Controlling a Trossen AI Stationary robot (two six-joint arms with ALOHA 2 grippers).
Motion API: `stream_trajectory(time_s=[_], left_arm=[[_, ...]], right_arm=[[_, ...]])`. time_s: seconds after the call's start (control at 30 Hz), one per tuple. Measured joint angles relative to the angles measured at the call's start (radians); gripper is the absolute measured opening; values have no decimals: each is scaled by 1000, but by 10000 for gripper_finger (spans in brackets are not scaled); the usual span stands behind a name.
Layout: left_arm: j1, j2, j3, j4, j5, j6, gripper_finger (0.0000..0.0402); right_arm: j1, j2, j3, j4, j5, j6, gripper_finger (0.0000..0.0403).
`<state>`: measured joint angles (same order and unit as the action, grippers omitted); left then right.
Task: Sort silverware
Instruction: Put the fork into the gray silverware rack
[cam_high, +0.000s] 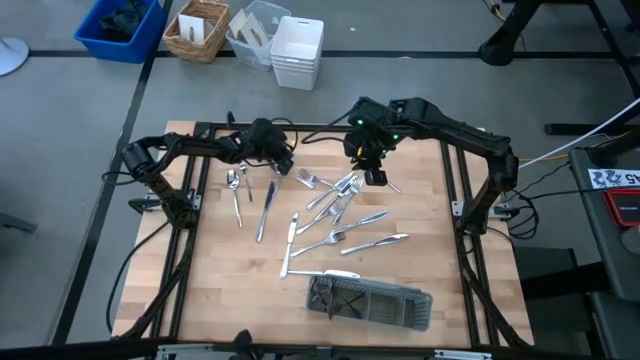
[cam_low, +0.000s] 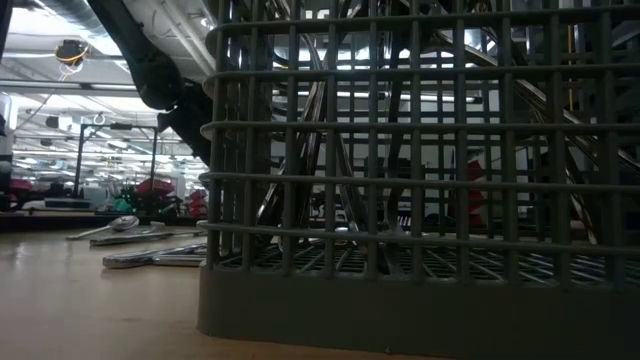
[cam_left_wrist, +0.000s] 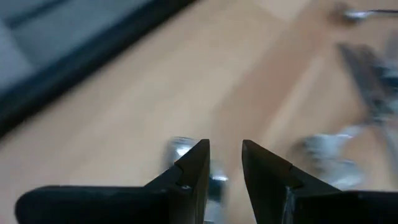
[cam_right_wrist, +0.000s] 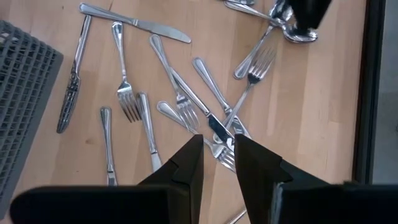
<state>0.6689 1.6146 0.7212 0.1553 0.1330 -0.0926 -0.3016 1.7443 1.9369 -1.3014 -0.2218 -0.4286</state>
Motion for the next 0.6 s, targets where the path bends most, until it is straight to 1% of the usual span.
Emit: stream_trajectory(time_s=[0.1,0.17,0.37,0.5,0.6], left_arm=[[-19,0,0,-16,88,-32,86],[-33,0,0,-28,108,-47,86],[-75,0,0,-42,109,-97,86],[-87,0,0,-42,62,-119,86],[-88,4,0,-38,55,-134,86]], right_arm=[[0,0,0,0,0,0,92],[0,0,0,1,0,0,92],[0,0,0,18,0,0,92],[0,0,0,25,0,0,92],[0,0,0,25,0,0,92]])
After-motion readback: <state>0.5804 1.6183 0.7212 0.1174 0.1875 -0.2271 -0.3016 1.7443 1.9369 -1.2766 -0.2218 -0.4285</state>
